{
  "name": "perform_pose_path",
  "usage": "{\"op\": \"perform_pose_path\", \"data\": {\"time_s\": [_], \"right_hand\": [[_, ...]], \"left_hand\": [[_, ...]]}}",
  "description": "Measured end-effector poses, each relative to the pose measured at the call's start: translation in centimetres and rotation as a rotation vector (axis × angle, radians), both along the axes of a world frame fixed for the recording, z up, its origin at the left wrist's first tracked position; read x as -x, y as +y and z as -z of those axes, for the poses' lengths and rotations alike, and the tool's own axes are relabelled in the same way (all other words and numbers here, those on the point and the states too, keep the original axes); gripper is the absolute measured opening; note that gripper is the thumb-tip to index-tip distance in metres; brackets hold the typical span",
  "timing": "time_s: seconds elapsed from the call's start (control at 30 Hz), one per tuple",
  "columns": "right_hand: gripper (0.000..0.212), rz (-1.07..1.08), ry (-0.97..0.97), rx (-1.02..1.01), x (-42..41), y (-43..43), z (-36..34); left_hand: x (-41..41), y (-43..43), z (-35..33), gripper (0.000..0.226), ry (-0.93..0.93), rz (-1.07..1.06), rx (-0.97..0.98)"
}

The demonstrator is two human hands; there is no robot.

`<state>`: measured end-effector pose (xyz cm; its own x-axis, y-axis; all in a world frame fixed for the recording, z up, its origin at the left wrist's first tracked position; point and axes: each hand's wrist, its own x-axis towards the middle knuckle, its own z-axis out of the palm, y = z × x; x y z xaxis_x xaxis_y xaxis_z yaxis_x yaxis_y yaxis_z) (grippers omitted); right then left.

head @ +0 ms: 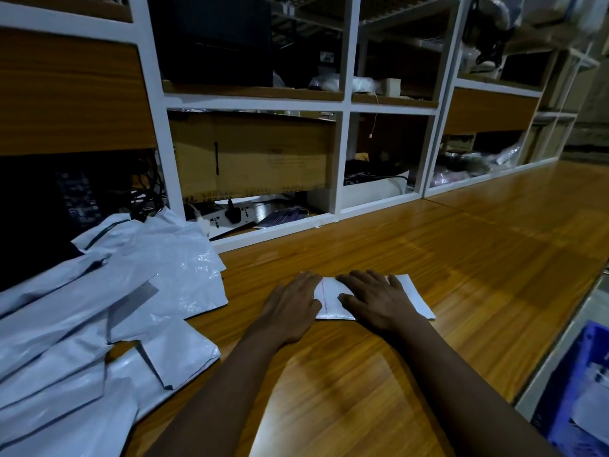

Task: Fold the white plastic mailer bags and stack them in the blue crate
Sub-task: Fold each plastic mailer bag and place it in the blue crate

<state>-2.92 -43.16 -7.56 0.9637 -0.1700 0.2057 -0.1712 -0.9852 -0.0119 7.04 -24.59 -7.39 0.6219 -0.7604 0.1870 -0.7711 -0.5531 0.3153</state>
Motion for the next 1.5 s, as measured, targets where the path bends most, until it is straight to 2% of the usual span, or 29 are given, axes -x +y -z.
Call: {"op": "perform_pose_path", "data": {"time_s": [0.07,0.17,0.23,0.33,0.47,0.67,0.77,0.8,0.87,0.93,1.03,1.17,1.3,1.4,1.5], "right_hand": [[0.08,0.039,0.0,-0.022,-0.1,-0.2,-0.1],[0.061,0.085,-0.036,0.015,-0.4,-0.9,0.3],[0.057,0.078,-0.028,0.046,-0.5,-1.1,0.6],[0.071,-0.019,-0.023,0.014,-0.3,-0.1,0.4],[0.066,-0.048,0.019,-0.047,-0.1,1.4,-0.3],[0.075,0.047,0.071,0.023,0.0,0.2,-0.2],[0.082,0.023,0.078,0.05,-0.1,-0.1,0.1],[0.078,0.001,0.08,0.086,-0.2,-0.2,0.2],[0.067,-0.005,0.101,0.157,-0.2,-0.2,0.5],[0.07,0.059,0.107,0.185,-0.2,0.1,0.8],[0.064,0.154,-0.009,0.212,0.0,1.4,0.7],[0.052,0.171,-0.177,0.147,0.3,2.3,-0.1],[0.058,0.135,-0.034,0.194,0.6,1.3,0.8],[0.059,0.164,-0.066,0.075,0.4,1.2,0.4],[0.06,0.163,-0.084,0.029,-0.3,1.2,0.0]], "left_hand": [[0.0,0.3,-0.2,0.052,-0.058,-0.06,-0.068],[-0.1,0.8,-0.5,0.053,-0.089,-0.142,-0.113],[-0.2,1.1,-0.5,0.052,-0.068,-0.149,-0.097],[-0.2,1.3,-0.6,0.048,-0.039,-0.104,0.0],[-0.5,1.4,-0.6,0.048,-0.009,-0.12,0.019],[-0.5,0.9,-0.7,0.076,0.049,-0.114,-0.153],[-0.4,1.0,-0.8,0.084,0.058,-0.142,-0.226],[-0.4,1.1,-0.8,0.084,0.058,-0.15,-0.24],[-0.3,1.3,-0.8,0.078,0.005,-0.164,-0.22],[-0.1,1.2,-0.7,0.067,-0.107,-0.186,-0.145],[0.8,0.4,-1.0,0.057,-0.185,-0.155,-0.041],[1.8,-0.9,-0.6,0.053,-0.213,-0.062,-0.101],[1.3,-1.0,-0.2,0.054,-0.225,-0.152,-0.144],[1.6,-1.5,-0.5,0.051,-0.367,-0.207,-0.117],[2.6,-3.3,-0.6,0.045,-0.439,-0.146,-0.072]]}}
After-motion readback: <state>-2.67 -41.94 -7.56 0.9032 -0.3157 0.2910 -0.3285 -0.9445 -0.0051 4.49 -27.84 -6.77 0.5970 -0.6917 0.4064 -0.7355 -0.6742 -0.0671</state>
